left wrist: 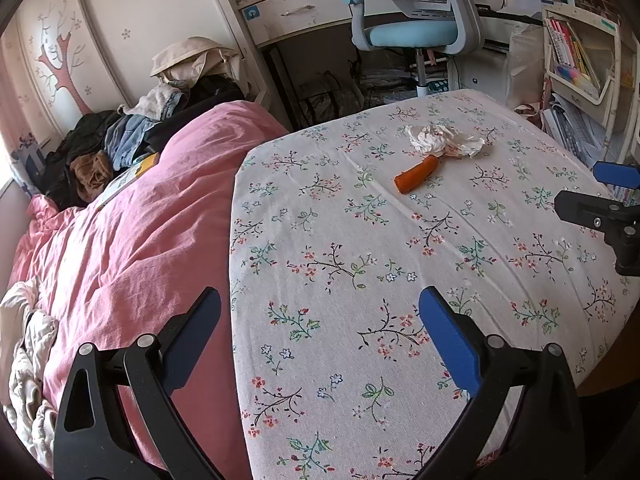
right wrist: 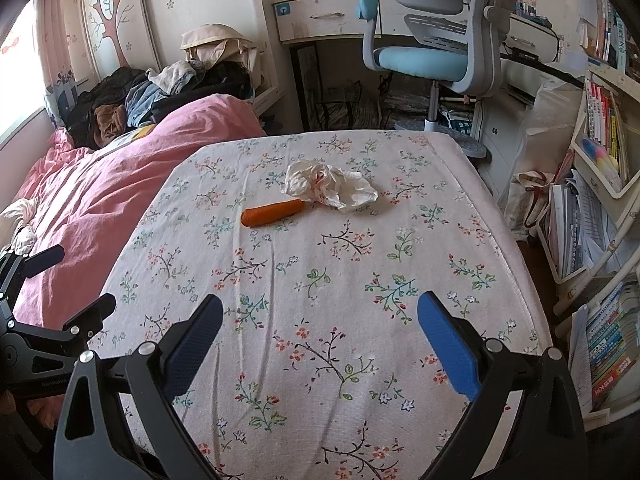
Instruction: Collect trash
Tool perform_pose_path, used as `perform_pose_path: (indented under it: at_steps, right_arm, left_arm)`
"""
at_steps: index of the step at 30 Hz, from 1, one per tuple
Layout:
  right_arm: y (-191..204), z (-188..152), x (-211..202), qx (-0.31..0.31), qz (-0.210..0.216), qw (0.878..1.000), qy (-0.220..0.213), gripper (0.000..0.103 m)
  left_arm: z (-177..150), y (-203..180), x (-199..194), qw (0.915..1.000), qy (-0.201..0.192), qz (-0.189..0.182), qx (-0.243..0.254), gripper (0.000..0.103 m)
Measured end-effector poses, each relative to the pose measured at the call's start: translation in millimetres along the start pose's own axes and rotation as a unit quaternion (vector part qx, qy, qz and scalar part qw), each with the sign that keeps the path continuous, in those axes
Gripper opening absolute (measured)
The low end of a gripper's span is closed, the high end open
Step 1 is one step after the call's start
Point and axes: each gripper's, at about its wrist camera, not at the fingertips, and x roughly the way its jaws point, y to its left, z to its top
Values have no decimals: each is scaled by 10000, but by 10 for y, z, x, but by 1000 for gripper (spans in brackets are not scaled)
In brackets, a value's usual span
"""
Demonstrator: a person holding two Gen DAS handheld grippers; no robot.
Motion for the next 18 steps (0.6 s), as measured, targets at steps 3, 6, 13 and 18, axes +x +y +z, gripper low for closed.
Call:
perform_pose_path:
  at_steps: [3,6,13,18]
  right_arm:
    - [8,-7,2,-11,1,10000,6,94]
    - [8,-6,2,-12,-1,10000,7,94]
    - [9,-7,1,-15,-1,10000,11,94]
    - [13,-5,2,-12,-5,10000,12,94]
  left_arm:
    - [-1,1,-2,10000,0,-4,2,96]
    - [1,-1,0,10000,-1,-2,-2,96]
    - [1,1,-1,10000,1,-7,-4,96]
    - [1,-5,-3,10000,1,-7,-6,96]
